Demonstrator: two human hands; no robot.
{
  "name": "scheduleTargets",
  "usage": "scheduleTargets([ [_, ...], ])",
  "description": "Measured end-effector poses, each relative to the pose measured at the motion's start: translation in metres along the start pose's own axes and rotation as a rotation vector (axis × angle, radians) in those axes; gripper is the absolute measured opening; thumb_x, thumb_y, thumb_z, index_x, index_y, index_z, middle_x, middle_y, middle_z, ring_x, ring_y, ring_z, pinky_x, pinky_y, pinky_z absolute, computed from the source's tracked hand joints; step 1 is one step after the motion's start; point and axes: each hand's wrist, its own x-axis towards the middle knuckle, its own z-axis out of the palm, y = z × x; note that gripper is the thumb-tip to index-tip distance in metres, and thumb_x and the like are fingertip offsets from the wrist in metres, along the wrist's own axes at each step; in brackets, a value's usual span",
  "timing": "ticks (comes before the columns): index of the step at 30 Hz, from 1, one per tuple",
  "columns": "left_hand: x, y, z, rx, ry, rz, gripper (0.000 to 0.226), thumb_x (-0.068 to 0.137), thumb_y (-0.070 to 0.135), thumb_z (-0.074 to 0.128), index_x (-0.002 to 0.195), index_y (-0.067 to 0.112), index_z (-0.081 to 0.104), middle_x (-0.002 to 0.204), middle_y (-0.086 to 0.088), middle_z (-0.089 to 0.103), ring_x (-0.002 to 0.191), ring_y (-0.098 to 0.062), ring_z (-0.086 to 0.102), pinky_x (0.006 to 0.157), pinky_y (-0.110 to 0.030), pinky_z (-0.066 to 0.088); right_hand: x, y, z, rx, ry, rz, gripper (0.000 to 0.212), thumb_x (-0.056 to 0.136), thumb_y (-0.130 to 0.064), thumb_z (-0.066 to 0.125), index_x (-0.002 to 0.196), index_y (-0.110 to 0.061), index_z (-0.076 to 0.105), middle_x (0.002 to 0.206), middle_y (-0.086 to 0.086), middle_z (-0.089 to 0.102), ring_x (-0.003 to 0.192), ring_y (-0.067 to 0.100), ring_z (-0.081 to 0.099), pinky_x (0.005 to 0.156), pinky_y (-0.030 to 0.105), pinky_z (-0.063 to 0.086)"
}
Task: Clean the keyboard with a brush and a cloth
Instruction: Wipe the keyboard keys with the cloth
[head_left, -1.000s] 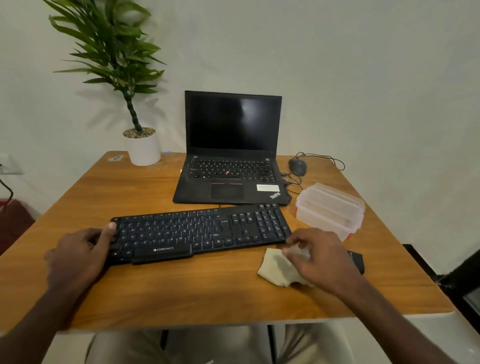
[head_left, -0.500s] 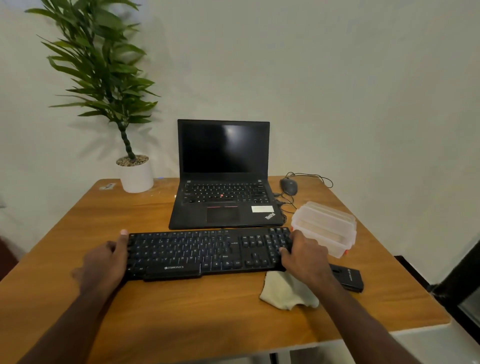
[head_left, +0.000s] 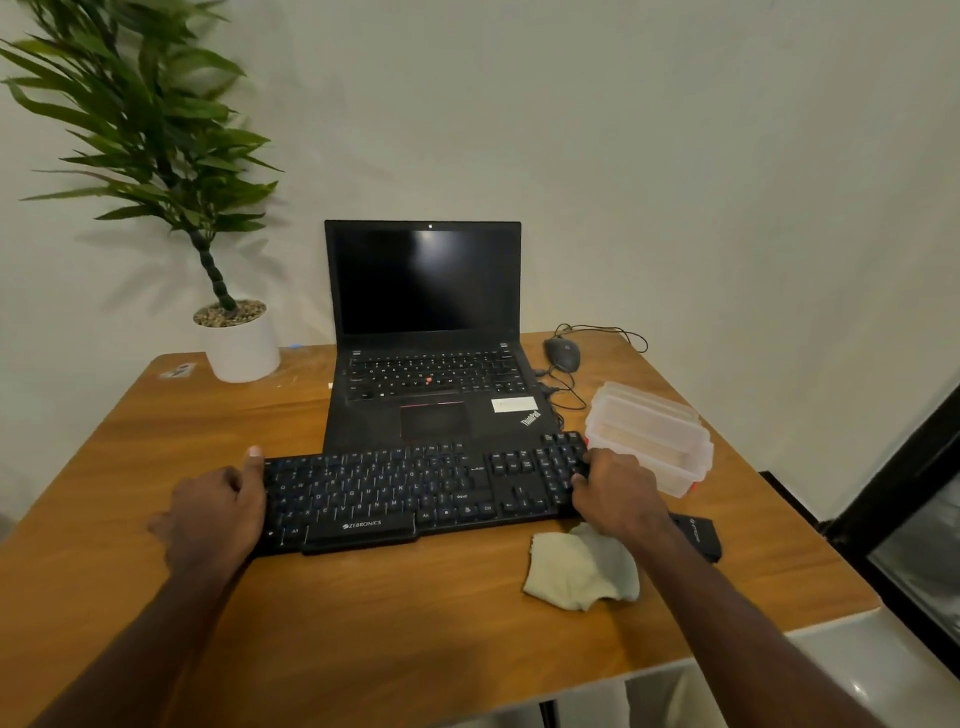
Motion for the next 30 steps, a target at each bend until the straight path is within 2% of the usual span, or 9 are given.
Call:
scheduleTargets([
  [5,-0.002,-0.006,0.005,0.020,0.009,0.034,0.066,0.102,0.059,0.028,0.064,0.014,0.058,0.067,-0.007,0.056,0.082,-0.033,0.054,0.095,-0.060,0.032,0.002,0.008,-0.002,0.017,-0.024,-0.035,0.027,0.096,-0.031,0.059,0.119,-0.017,0.061,0.107,0.003,0.069,0.097,0.018,0.063,0.090,0.039,0.055],
  [8,-0.005,-0.005,0.002,0.023,-0.029,-0.005,0.069,0.101,0.062,0.024,0.071,0.012,0.062,0.073,-0.009,0.058,0.088,-0.034,0.055,0.100,-0.063,0.029,0.003,0.010,-0.005,0.034,-0.027,-0.070,0.027,0.094,-0.031,0.060,0.117,-0.017,0.061,0.107,0.003,0.069,0.096,0.018,0.064,0.089,0.039,0.056],
  [11,-0.012,0.005,-0.007,0.120,-0.048,-0.008,0.067,0.101,0.061,0.026,0.084,0.010,0.067,0.088,-0.014,0.063,0.103,-0.037,0.053,0.100,-0.063,0.028,0.000,0.014,-0.010,0.044,-0.041,-0.099,0.030,0.092,-0.033,0.062,0.118,-0.018,0.062,0.109,0.004,0.070,0.097,0.021,0.065,0.087,0.039,0.057],
  [14,-0.030,0.023,-0.005,0.168,0.034,0.151,0.059,0.101,0.058,0.032,0.102,0.010,0.067,0.102,-0.014,0.063,0.107,-0.034,0.051,0.096,-0.060,0.033,-0.006,0.019,-0.016,0.099,0.024,-0.131,0.036,0.092,-0.032,0.064,0.126,-0.019,0.061,0.115,0.006,0.071,0.103,0.022,0.066,0.090,0.040,0.057],
  [16,-0.044,0.042,0.001,0.110,0.047,0.279,0.055,0.097,0.060,0.032,0.099,0.015,0.064,0.098,-0.007,0.061,0.101,-0.027,0.050,0.093,-0.056,0.034,-0.012,0.021,-0.020,0.144,0.088,-0.161,0.036,0.093,-0.031,0.066,0.128,-0.019,0.062,0.117,0.005,0.070,0.105,0.022,0.065,0.091,0.038,0.057],
  [20,-0.071,0.097,0.024,-0.032,-0.070,0.491,0.038,0.097,0.058,0.034,0.089,0.029,0.057,0.086,0.009,0.055,0.090,-0.011,0.046,0.090,-0.045,0.035,-0.032,0.024,-0.028,0.218,0.165,-0.245,0.025,0.092,-0.027,0.068,0.116,-0.019,0.070,0.112,0.001,0.072,0.103,0.018,0.066,0.089,0.034,0.057],
  [24,-0.094,0.147,0.046,-0.137,-0.246,0.666,0.029,0.100,0.048,0.039,0.086,0.030,0.057,0.081,0.012,0.055,0.085,-0.008,0.046,0.087,-0.036,0.034,-0.050,0.029,-0.032,0.245,0.085,-0.325,0.017,0.090,-0.021,0.070,0.107,-0.021,0.074,0.104,-0.005,0.073,0.097,0.012,0.066,0.087,0.029,0.057],
  [28,-0.110,0.175,0.059,-0.153,-0.371,0.773,0.020,0.101,0.039,0.045,0.088,0.030,0.058,0.085,0.011,0.057,0.086,-0.008,0.047,0.089,-0.034,0.036,-0.063,0.035,-0.036,0.206,-0.039,-0.391,0.028,0.086,-0.017,0.071,0.113,-0.025,0.071,0.114,-0.006,0.070,0.105,0.009,0.062,0.094,0.032,0.056],
  [30,-0.116,0.181,0.064,-0.139,-0.399,0.805,0.019,0.101,0.037,0.045,0.089,0.029,0.057,0.086,0.011,0.057,0.087,-0.009,0.047,0.089,-0.035,0.036,-0.071,0.036,-0.035,0.155,-0.130,-0.430,0.035,0.084,-0.023,0.073,0.118,-0.028,0.068,0.122,-0.007,0.066,0.111,0.010,0.056,0.101,0.036,0.052],
])
